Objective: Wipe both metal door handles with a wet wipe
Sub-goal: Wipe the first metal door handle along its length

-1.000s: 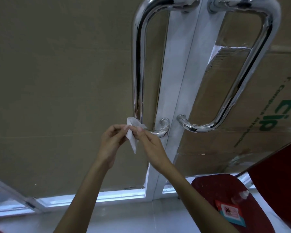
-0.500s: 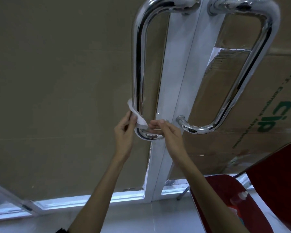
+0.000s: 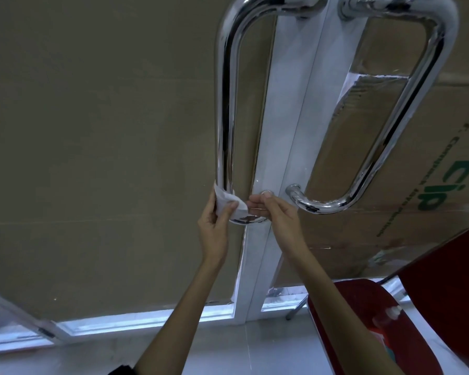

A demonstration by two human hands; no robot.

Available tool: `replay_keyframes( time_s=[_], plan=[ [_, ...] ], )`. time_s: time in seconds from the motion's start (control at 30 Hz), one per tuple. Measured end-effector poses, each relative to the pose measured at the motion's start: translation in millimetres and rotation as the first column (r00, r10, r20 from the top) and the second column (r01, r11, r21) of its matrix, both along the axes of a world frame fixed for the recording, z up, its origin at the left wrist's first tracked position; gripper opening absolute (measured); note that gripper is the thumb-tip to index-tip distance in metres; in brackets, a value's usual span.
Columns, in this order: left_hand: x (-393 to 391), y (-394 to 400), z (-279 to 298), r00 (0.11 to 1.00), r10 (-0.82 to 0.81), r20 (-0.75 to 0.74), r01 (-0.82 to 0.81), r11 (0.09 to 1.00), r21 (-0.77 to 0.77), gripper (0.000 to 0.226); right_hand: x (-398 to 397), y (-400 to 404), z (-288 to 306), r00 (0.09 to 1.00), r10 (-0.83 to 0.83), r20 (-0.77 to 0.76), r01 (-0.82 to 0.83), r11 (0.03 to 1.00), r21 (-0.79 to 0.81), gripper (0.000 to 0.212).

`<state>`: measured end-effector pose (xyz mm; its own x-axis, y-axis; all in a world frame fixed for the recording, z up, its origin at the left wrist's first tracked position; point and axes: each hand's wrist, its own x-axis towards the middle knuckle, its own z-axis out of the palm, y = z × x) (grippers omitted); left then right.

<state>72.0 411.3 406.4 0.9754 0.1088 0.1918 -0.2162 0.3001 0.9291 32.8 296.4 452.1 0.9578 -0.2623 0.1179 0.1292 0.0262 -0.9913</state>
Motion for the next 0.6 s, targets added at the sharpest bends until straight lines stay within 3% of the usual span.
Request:
replay_keyframes(
  time_s=[0.1,0.17,0.27,0.43,0.53,0.6],
  plan=[
    [-10.7,3.1,-25.9,0.998,-0.019,-0.066,0.028,0.990,0.141,0.011,-2.1,-1.7,-3.5,1.000,-0.001,-0.009,0.001,1.000,0.009,0.029],
    [-16.7,2.9,-35.7,0.995,-0.026,-0.100,0.044,0.981,0.189,0.020,-2.9,-3.6,-4.4,1.000,-0.003,-0.017,0.003,1.000,0.017,0.029],
    [-11.0,-1.2,-24.9,0.995,0.007,-0.102,0.005,0.993,0.114,0.014,-1.3,-6.4,-5.6,1.000,-0.004,-0.025,0.004,1.000,0.018,0.029],
    [1.5,-19.9,-8.2,1.000,0.028,0.000,-0.028,0.995,0.098,0.033,0.9,-12.3,-9.2,0.999,-0.025,-0.027,0.026,1.000,0.018,0.029],
    [1.6,-31.2,-30.5,0.991,0.117,-0.069,-0.098,0.966,0.239,0.061,-2.0,-15.4,-12.9,0.999,-0.029,-0.042,0.029,1.000,-0.001,0.030],
    [0.4,-37.9,-46.9,0.986,0.072,-0.150,-0.037,0.973,0.226,0.079,-5.0,-18.0,-13.1,0.998,-0.030,-0.054,0.030,0.999,-0.010,0.030]
  ],
)
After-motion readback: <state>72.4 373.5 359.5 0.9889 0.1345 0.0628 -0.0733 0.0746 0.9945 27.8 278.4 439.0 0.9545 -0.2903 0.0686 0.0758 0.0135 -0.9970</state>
